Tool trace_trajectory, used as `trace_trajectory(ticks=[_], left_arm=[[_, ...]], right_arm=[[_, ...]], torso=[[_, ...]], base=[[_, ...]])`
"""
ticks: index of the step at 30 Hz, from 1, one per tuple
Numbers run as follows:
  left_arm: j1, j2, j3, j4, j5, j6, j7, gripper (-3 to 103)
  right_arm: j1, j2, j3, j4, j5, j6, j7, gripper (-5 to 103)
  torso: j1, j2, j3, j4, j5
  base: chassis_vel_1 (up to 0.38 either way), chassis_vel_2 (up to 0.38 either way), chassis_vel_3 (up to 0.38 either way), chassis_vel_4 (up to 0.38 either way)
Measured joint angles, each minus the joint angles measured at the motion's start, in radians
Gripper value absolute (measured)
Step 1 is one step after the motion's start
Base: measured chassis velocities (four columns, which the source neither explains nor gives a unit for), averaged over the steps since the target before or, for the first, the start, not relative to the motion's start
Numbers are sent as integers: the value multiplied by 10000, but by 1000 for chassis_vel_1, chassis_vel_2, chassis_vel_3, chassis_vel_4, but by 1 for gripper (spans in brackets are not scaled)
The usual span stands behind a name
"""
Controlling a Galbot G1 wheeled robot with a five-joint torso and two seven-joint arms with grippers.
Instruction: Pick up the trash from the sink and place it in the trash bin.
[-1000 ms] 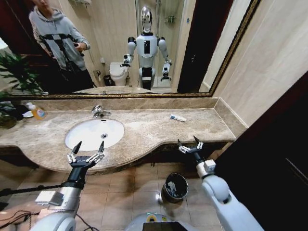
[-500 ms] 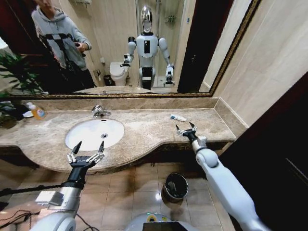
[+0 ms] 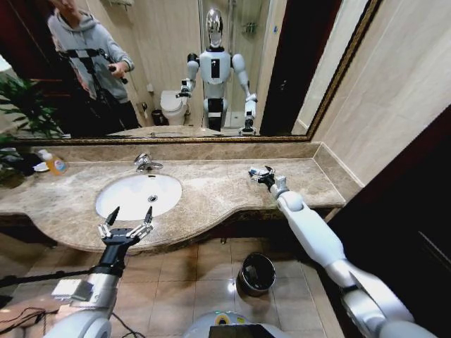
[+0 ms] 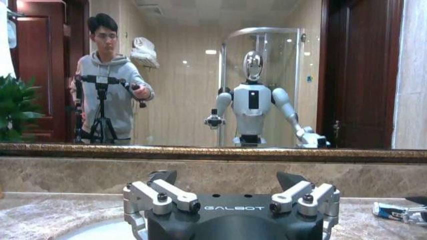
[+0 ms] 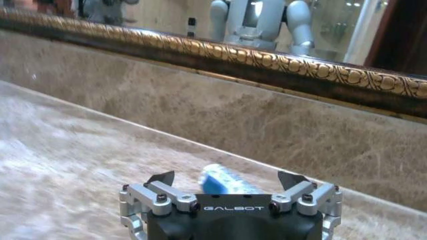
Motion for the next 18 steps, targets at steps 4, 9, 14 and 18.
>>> trace_trajectory(ticks=[4, 9, 14, 18], left_arm=[[0, 0, 0, 0, 0, 0, 0, 100], [0, 0, 0, 0, 0, 0, 0, 100], [0, 1, 0, 0, 0, 0, 0, 100], [0, 1, -1, 1, 0, 0, 0, 100]], right_arm=[[572, -49, -115, -739, -36, 111, -395, 100], [583, -271, 162, -918, -249, -380, -916, 100], [491, -348, 288, -1005, -410, -704, -1312, 100], [434, -331, 361, -1061, -494, -728, -1422, 100]], torso=[[1, 0, -1, 0, -3], [0, 2, -2, -1, -4], [-1, 2, -2, -2, -1], [0, 2, -2, 0, 0]], base=[[0, 0, 0, 0], [0, 0, 0, 0], [0, 0, 0, 0], [0, 0, 0, 0]])
